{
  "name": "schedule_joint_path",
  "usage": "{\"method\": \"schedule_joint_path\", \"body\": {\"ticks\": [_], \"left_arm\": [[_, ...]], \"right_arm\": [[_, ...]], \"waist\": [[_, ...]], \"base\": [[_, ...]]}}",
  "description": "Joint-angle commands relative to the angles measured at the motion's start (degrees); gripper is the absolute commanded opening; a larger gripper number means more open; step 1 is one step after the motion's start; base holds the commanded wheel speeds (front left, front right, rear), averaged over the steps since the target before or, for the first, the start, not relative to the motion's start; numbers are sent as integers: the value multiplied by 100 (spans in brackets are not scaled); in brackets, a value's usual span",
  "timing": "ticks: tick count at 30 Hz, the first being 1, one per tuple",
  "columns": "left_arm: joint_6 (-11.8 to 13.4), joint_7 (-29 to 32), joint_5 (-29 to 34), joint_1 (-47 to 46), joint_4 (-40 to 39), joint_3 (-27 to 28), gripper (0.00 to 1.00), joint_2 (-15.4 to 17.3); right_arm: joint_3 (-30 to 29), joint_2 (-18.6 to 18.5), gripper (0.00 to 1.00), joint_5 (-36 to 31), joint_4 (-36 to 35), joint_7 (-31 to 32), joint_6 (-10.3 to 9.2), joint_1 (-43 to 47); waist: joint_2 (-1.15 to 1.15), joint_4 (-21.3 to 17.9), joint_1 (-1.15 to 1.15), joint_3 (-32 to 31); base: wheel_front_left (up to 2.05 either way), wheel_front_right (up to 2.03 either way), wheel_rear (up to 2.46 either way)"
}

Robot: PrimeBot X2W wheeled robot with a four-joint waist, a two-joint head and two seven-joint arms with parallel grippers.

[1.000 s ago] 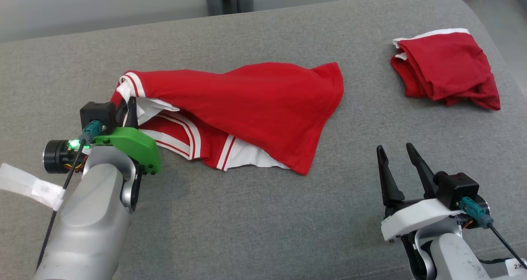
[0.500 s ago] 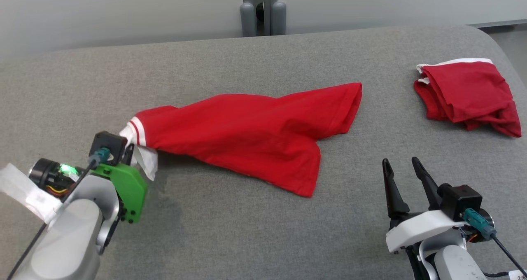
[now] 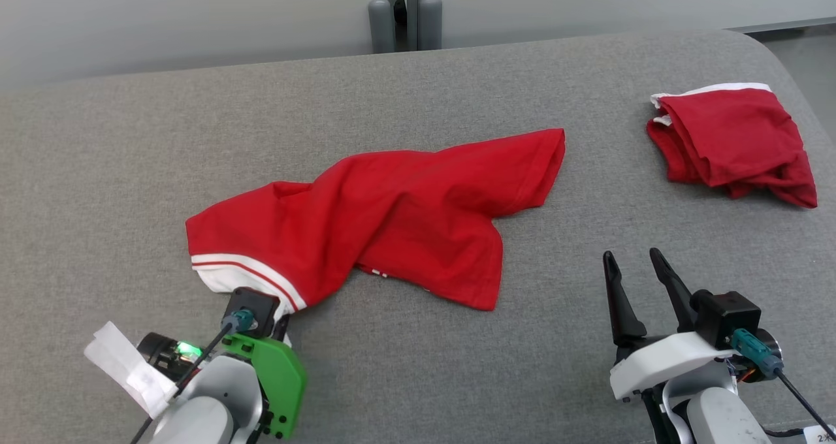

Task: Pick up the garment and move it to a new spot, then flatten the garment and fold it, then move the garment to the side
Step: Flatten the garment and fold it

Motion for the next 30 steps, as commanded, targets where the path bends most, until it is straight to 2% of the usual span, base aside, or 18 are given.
{"method": "schedule_joint_path", "body": {"ticks": [1,3,4,6,12,21,26,30], "left_arm": [[69,-88,-53,71,16,17,0,-82],[136,-242,-78,94,89,32,40,-189],[164,-339,-106,109,118,46,100,-262],[210,-541,-179,151,162,106,100,-417],[309,-1019,-405,298,-8,323,100,-576],[645,-1683,-641,650,-679,830,100,-552],[680,-1771,-741,612,-403,1008,100,-453],[638,-1912,-847,396,201,1171,100,-458]], "right_arm": [[-16,-15,100,-22,-14,10,-9,-28],[-28,-14,100,-32,-24,14,-9,-19],[-33,-13,100,-36,-29,18,-9,-10],[-62,-16,100,-46,-35,25,-9,11],[-121,-15,100,-56,-39,30,-9,86],[-121,-14,100,-17,12,23,-9,136],[-63,-16,100,-32,-72,50,-9,54],[-11,-16,100,-104,-204,94,-9,-4]], "waist": [[0,-13,0,2],[0,-19,0,1],[0,-17,0,-2],[0,-3,0,-12],[0,123,0,-92],[0,334,0,-284],[0,285,0,-223],[0,140,0,-99]], "base": [[0,0,0],[0,0,0],[0,0,0],[0,0,0],[0,0,0],[0,0,0],[0,0,0],[0,0,0]]}}
